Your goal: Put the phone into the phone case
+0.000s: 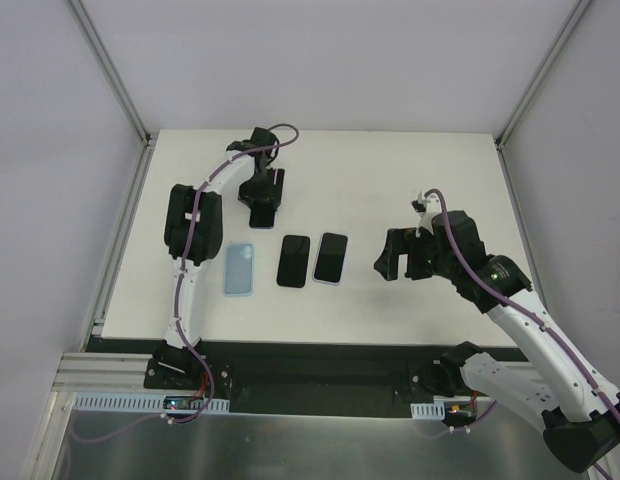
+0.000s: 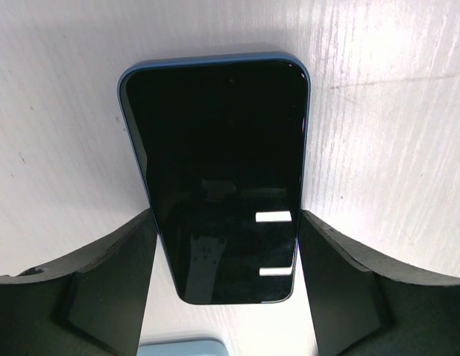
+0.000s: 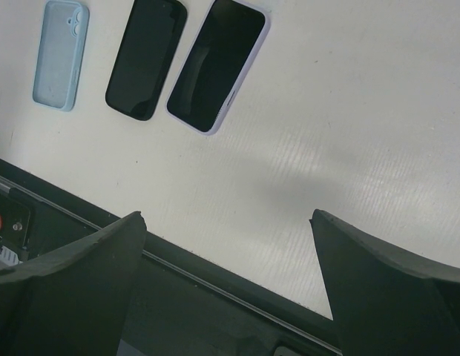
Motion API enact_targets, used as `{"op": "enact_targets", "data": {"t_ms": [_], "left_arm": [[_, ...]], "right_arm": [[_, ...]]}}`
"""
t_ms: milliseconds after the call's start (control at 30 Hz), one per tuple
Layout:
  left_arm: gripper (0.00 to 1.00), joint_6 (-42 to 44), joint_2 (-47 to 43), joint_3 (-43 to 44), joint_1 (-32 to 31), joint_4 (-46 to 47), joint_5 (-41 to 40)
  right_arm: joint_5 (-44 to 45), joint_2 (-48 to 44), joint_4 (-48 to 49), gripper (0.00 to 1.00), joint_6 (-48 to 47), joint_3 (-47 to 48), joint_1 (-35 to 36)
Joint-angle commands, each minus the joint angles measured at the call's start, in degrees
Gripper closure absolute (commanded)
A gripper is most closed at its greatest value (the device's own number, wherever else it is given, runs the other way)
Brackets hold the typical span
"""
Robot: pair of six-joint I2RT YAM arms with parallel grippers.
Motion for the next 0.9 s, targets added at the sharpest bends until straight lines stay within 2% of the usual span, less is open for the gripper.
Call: {"op": "enact_targets", "data": {"t_ms": [0,167,367,500,700,867], "left_arm": [[0.75,-0.17,-7.34,-0.14,0.21,-0.85,2.18],[0.91,-1.14,-12.08,-3.03,0.21,-0.85,3.68],[0.98,-0.79,-16.56,-9.01,0.21,-1.11,2.28],[0.99,-2.27,-21.13,-13.93,0.21,-2.78,1.57],[1.0,-4.99,-31.5,-25.68,0.21,-5.5,-1.85],[0.99,-8.34,-40.89,-35.28,-0.14,-5.51,-0.45]], "right_arm": [[0.19,-0.72,-0.28,0.04,0.78,0.43,-0.11],[0.45,-1.15,-0.37,0.04,0.78,0.08,-0.11],[0.54,-2.12,-0.63,0.04,0.87,-0.63,-0.11],[0.45,-2.38,-0.89,0.04,0.79,-0.45,-0.11],[-0.34,-2.04,-0.11,0.04,1.22,-0.89,-0.11],[-1.3,-1.42,1.04,0.04,1.66,-1.59,-0.19]]}}
